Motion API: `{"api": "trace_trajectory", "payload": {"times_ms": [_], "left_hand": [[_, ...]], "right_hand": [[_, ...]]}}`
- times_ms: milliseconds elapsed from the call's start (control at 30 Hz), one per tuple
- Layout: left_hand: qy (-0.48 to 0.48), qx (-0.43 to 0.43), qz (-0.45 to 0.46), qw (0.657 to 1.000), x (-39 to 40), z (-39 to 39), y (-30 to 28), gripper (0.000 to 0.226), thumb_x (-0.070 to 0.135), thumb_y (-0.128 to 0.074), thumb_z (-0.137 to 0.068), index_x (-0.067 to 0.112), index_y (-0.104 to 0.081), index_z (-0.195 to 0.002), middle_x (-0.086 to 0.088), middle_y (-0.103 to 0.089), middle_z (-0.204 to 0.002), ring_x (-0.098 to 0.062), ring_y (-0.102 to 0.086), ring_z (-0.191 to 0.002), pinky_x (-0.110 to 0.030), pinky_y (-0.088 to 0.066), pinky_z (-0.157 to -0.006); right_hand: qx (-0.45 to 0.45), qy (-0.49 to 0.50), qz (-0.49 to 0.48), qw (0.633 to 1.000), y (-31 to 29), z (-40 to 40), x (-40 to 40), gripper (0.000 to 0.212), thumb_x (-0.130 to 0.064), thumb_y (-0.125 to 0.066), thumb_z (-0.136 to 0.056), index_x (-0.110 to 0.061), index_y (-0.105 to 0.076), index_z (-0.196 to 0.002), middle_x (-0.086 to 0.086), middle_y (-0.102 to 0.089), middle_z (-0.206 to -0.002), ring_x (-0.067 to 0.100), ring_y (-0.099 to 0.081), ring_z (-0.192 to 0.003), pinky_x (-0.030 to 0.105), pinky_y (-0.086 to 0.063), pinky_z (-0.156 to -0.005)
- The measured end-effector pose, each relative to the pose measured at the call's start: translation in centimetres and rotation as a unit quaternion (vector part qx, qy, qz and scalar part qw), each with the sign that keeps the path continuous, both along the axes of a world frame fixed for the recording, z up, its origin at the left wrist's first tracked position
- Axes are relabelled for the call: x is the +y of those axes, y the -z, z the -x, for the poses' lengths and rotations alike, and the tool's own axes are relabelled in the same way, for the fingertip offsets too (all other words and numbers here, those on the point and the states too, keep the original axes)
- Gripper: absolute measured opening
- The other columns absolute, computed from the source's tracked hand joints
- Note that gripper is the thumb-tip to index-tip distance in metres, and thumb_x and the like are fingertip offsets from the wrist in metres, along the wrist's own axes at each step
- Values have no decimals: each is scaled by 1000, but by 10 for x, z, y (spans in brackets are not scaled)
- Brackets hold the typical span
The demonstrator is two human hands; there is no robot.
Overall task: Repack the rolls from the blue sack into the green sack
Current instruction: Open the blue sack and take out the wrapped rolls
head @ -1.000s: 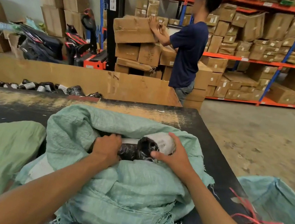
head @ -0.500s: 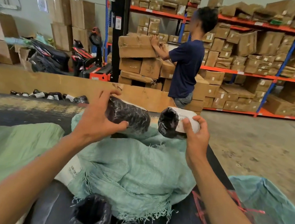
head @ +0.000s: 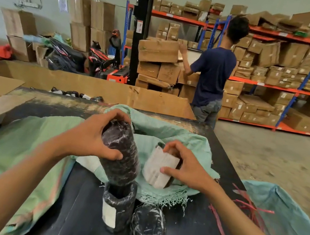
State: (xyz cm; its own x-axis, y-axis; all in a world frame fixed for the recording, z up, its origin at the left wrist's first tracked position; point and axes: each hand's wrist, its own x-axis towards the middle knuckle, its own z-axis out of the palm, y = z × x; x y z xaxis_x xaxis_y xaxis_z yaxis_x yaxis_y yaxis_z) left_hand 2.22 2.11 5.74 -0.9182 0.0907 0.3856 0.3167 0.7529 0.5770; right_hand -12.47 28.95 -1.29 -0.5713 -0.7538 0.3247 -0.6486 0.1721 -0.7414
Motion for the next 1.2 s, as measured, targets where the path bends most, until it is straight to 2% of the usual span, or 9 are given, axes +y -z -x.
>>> {"api": "trace_trajectory", "payload": {"times_ms": [100,200,300,500,700,833,933,1100,1200], "left_hand": [[25,-27,6,999,6,-6,14,72,28,-90,-62,35,-53,-124,21,-57,-122,-1,-56,-115,-23,-44,-95],[44,-25,29,998,14,-1,27,73,28,-88,-64,36,-52,-126,21,-55,-125,2,-52,-118,-23,-43,-98],[59,-25,25,998,20,8,37,71,28,-87,-65,32,-54,-128,18,-55,-128,0,-52,-121,-27,-43,-102],[41,-8,26,999,18,11,31,71,33,-86,-64,36,-55,-128,20,-55,-128,2,-52,-120,-31,-44,-102],[15,15,2,1000,12,-9,16,69,24,-91,-60,34,-62,-123,20,-62,-123,3,-56,-116,-19,-43,-97],[-46,4,46,998,-14,-32,24,71,41,-81,-51,37,-62,-119,21,-61,-119,4,-55,-110,-15,-39,-93],[-75,-47,68,994,-33,-46,44,71,45,-77,-46,43,-58,-114,18,-60,-115,3,-57,-103,-15,-41,-88],[-5,-121,28,992,-24,-62,103,79,36,-87,-55,43,-50,-124,24,-51,-125,9,-48,-117,-3,-33,-93],[-12,-111,18,994,-20,-54,131,89,37,-84,-51,49,-40,-127,19,-46,-130,5,-43,-123,-10,-32,-101]], "right_hand": [[10,-53,-89,995,14,-27,6,46,-20,-82,-77,-29,-53,-111,-3,-58,-94,15,-54,-84,33,-47,-75],[83,-80,-207,972,31,-46,10,46,-29,-79,-78,-33,-49,-113,-21,-53,-95,3,-49,-92,30,-34,-99],[137,-78,-252,955,51,-60,10,45,-30,-77,-78,-32,-49,-113,-18,-51,-93,3,-49,-89,33,-24,-108],[193,-23,-217,957,64,-65,12,40,-32,-74,-78,-31,-50,-110,-23,-39,-80,4,-41,-80,24,-18,-107],[193,-12,-223,955,76,-64,6,37,-29,-72,-77,-28,-49,-105,-12,-52,-86,10,-45,-83,27,-21,-108],[187,-3,-238,953,75,-60,8,37,-36,-73,-74,-29,-46,-99,-3,-50,-83,11,-45,-81,25,-25,-103],[201,1,-231,952,74,-61,6,38,-43,-76,-73,-34,-45,-94,-12,-48,-85,6,-43,-83,22,-26,-98],[208,21,-241,948,77,-62,-1,36,-41,-74,-73,-36,-43,-92,-15,-49,-85,5,-42,-83,27,-27,-95],[197,29,-262,944,80,-61,-4,38,-44,-73,-72,-36,-45,-97,-13,-54,-90,5,-46,-88,30,-24,-100]]}}
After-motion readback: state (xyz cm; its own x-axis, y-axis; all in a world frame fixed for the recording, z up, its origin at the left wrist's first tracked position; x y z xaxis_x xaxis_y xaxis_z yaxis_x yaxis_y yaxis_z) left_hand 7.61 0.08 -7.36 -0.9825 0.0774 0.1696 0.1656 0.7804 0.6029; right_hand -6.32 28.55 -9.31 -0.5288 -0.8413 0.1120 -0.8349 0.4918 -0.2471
